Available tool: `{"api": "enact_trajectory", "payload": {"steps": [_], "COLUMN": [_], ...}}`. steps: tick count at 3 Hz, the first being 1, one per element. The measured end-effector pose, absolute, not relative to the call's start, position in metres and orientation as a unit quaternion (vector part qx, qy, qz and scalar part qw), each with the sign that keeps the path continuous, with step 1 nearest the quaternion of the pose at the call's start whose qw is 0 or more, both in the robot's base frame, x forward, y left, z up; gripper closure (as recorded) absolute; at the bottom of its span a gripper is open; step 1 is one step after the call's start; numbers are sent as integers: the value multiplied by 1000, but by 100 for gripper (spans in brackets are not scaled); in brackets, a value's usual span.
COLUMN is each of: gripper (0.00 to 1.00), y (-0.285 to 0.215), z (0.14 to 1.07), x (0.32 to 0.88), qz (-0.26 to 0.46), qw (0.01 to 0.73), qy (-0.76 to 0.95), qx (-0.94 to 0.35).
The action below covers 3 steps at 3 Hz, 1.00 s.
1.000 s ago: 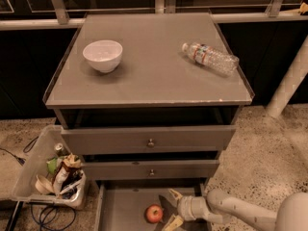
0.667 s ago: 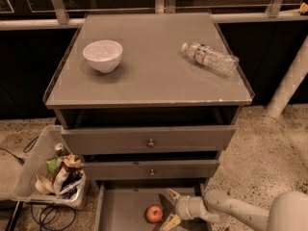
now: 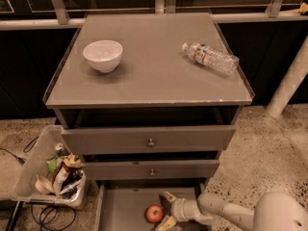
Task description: Pick apple from bottom drawer and place on counter
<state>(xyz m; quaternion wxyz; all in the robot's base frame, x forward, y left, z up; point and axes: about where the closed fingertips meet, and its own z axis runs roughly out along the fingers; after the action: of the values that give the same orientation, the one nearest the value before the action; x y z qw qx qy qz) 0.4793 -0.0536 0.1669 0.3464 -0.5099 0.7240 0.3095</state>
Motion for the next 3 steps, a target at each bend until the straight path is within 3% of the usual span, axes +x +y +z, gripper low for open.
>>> {"api": "enact_trajectory", "payload": {"steps": [3], "gripper": [0], "y": [-31], "z": [130], "x": [466], "qz": [331], "qw": [336], "qy": [731], "qx": [-494]}}
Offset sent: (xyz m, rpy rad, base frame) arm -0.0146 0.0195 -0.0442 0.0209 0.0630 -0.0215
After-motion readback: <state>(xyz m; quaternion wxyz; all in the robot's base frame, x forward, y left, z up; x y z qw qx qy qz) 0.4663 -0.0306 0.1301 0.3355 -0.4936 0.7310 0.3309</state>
